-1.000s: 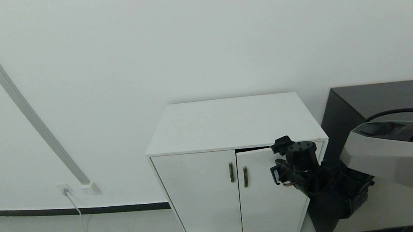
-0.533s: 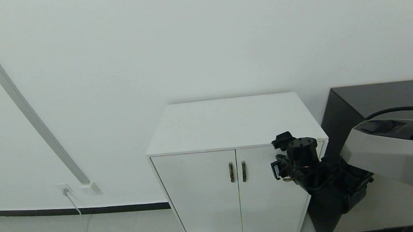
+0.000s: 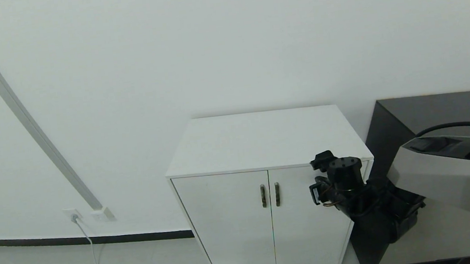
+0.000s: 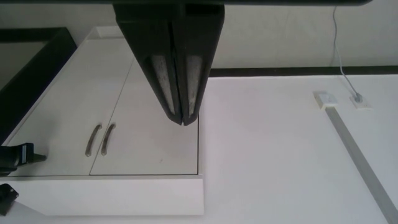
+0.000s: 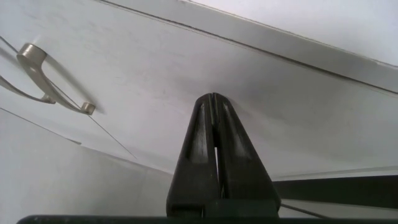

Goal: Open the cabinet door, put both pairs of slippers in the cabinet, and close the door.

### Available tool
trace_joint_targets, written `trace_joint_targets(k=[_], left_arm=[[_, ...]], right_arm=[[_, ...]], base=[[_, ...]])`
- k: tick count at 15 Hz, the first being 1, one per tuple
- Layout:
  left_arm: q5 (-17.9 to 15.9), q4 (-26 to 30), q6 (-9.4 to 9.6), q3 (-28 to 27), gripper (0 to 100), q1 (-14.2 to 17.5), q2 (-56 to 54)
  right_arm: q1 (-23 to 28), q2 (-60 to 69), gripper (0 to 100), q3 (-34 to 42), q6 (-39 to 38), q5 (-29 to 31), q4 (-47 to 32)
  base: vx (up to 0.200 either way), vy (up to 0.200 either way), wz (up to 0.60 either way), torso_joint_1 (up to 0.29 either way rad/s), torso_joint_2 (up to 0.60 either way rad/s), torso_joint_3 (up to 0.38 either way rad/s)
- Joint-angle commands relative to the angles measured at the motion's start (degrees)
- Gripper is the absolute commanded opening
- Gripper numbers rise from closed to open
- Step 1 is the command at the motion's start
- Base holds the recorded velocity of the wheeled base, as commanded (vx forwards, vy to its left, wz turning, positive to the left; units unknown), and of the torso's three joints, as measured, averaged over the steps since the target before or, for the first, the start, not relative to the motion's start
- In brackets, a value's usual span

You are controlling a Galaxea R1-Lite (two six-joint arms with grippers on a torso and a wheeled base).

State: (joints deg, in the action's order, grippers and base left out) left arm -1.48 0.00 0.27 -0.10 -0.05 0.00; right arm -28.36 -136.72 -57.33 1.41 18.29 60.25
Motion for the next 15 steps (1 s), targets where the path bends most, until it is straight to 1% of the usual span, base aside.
trace_joint_targets(k=[1,5,8,10,12,13,14,15], left_arm=[[-0.02,0.00,0.00,0.01,0,-0.04,0.00],[-0.02,0.00,0.00,0.01,0,-0.04,0.00],[-0.02,0.00,0.00,0.01,0,0.05,0.00],[-0.02,0.00,0.00,0.01,0,0.05,0.00],[-0.02,0.00,0.00,0.01,0,0.05,0.00],[-0.02,0.00,0.00,0.01,0,0.05,0.00],[-0.02,0.00,0.00,0.01,0,0.05,0.00],[-0.02,0.00,0.00,0.01,0,0.05,0.00]], right_arm=[[-0.03,0.14,0,0.20,-0.01,0.00,0.05],[-0.03,3.12,0,2.75,-0.10,0.00,0.31],[0.05,8.05,0,7.94,-3.35,0.00,0.31],[1.37,11.91,0,12.60,-4.14,0.08,0.66],[4.36,18.24,0,20.07,-5.63,0.17,1.80],[5.06,19.38,0,21.39,-5.98,0.35,1.80],[7.79,23.51,0,26.22,-6.51,0.61,2.07],[9.90,26.50,0,29.30,-6.51,0.61,2.07]], base=[[0.000,0.000,0.00,0.000,0.00,0.000],[0.000,0.000,0.00,0.000,0.00,0.000],[0.000,0.000,0.00,0.000,0.00,0.000],[0.000,0.000,0.00,0.000,0.00,0.000],[0.000,0.000,0.00,0.000,0.00,0.000],[0.000,0.000,0.00,0.000,0.00,0.000],[0.000,0.000,0.00,0.000,0.00,0.000],[0.000,0.000,0.00,0.000,0.00,0.000]])
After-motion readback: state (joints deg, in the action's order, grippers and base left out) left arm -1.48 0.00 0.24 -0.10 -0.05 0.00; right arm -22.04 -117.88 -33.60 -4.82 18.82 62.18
